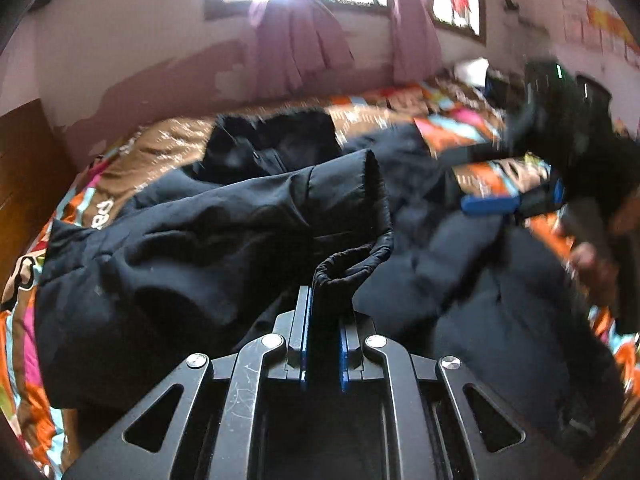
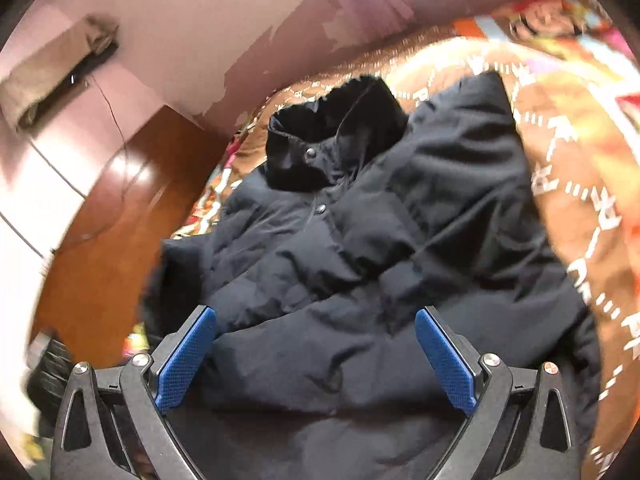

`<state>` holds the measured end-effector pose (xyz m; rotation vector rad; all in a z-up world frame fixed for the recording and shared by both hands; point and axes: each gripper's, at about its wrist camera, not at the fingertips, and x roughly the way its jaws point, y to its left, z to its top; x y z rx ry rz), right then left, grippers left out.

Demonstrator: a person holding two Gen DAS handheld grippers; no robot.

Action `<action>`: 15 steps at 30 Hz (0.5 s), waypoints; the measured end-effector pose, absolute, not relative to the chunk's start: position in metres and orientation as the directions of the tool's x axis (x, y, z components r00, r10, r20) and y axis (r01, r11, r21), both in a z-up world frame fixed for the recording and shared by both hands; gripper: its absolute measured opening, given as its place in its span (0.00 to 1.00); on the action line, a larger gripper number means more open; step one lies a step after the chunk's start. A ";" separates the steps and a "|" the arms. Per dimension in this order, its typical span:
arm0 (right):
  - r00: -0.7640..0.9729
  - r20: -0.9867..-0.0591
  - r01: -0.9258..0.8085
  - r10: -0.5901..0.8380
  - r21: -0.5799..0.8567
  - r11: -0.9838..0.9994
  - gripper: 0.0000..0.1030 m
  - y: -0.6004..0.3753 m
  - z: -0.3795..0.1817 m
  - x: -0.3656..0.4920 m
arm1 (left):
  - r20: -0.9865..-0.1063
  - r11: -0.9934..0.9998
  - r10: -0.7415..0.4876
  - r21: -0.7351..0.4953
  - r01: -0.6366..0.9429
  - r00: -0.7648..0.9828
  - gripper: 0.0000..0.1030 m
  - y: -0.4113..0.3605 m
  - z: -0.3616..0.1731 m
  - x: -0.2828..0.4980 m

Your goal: Fold large clothes

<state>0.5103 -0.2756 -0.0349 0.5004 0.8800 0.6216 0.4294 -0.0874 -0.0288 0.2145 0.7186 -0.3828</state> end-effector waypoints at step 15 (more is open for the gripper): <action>0.303 -0.515 -0.213 0.802 0.784 0.584 0.62 -0.242 -0.065 0.522 | -0.713 0.863 -0.239 0.154 0.480 0.659 0.08 -0.106 -0.067 0.411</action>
